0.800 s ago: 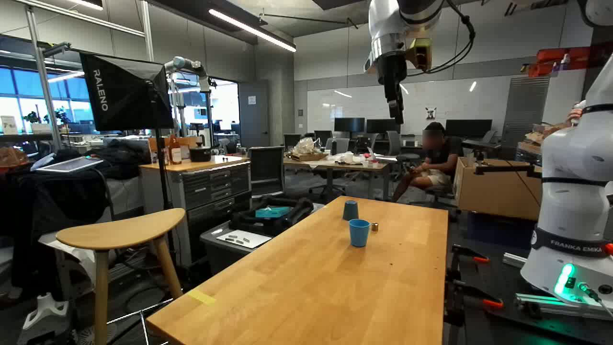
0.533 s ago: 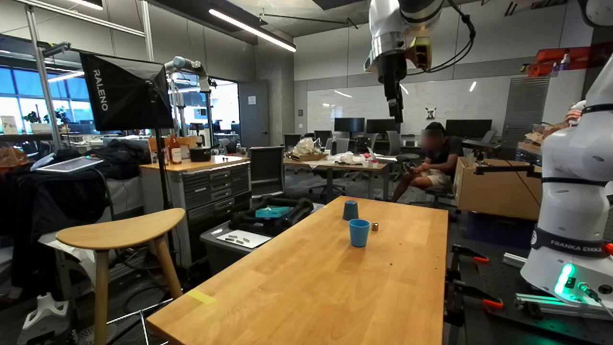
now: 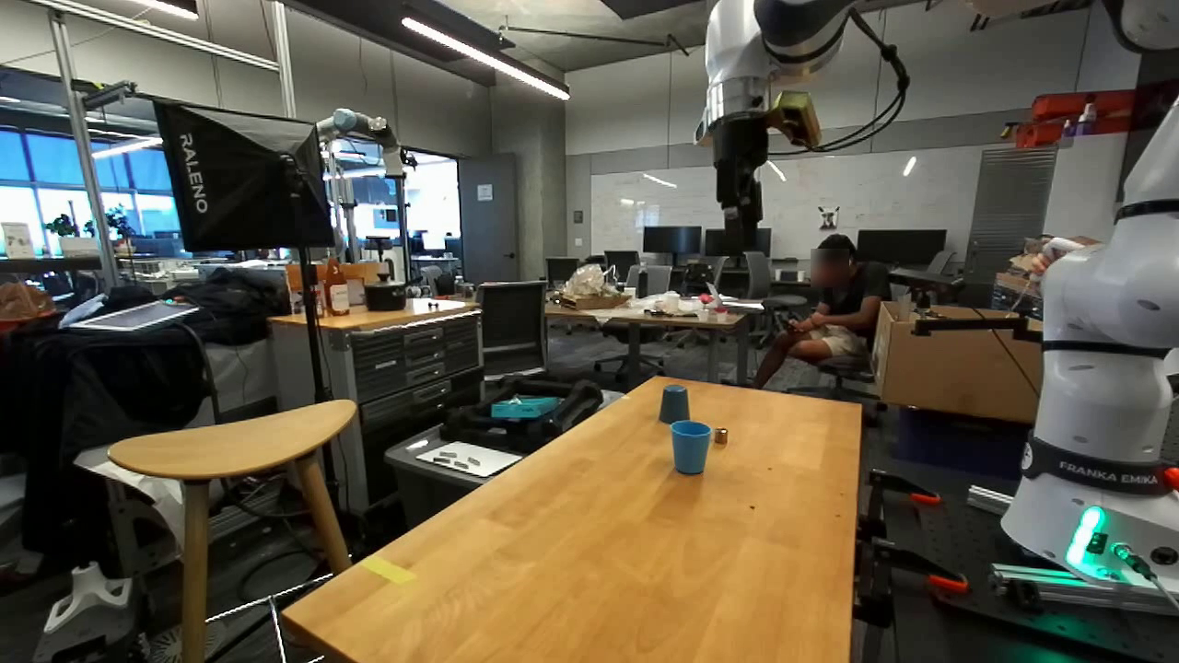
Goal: Pick up the object and put it in the cup
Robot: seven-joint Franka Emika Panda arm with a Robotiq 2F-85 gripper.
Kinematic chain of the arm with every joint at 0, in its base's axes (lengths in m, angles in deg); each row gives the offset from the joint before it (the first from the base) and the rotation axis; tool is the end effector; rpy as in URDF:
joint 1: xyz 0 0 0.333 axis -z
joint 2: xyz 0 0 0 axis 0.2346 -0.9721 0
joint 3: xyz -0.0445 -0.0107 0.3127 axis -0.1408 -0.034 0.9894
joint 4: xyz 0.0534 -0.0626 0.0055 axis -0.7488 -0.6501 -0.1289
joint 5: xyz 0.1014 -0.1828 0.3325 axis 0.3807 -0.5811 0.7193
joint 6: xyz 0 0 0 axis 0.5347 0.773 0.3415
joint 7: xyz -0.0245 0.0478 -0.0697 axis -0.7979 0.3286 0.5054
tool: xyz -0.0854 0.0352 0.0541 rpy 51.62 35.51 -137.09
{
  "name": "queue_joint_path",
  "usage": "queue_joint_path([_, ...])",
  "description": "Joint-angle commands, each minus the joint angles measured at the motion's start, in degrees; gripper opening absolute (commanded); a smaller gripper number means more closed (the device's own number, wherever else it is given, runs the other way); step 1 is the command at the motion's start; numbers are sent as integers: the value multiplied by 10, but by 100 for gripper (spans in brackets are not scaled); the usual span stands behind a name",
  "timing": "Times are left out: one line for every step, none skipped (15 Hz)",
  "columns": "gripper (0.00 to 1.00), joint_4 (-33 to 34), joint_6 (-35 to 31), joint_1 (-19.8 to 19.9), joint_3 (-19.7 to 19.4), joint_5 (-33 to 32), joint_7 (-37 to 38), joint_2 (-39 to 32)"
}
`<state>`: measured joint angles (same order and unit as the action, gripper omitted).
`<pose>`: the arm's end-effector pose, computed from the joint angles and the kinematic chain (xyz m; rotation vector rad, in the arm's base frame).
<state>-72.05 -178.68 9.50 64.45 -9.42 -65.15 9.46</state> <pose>0.4487 0.0616 0.5491 -2.9946 0.0453 0.1625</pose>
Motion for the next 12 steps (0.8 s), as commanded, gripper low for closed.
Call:
queue_joint_path([100,6,-105,41,-9,-26,49,-68])
queue_joint_path([100,9,-135,51,-15,-36,62,-90])
queue_joint_path([100,13,-163,63,-23,-44,73,-118])
queue_joint_path([100,22,-184,74,-31,-51,87,-149])
queue_joint_path([100,29,-203,83,-40,-57,103,-178])
queue_joint_path([100,35,-219,90,-48,-63,121,-208])
queue_joint_path([100,37,-235,96,-56,-69,139,-234])
queue_joint_path([100,42,-255,99,-64,-76,156,-263])
queue_joint_path([100,46,-274,101,-71,-82,172,-293])
queue_joint_path([100,48,-295,100,-79,-88,182,-322])
queue_joint_path([100,54,-309,98,-86,-94,198,-351])
queue_joint_path([100,61,-320,95,-93,-96,212,-378])
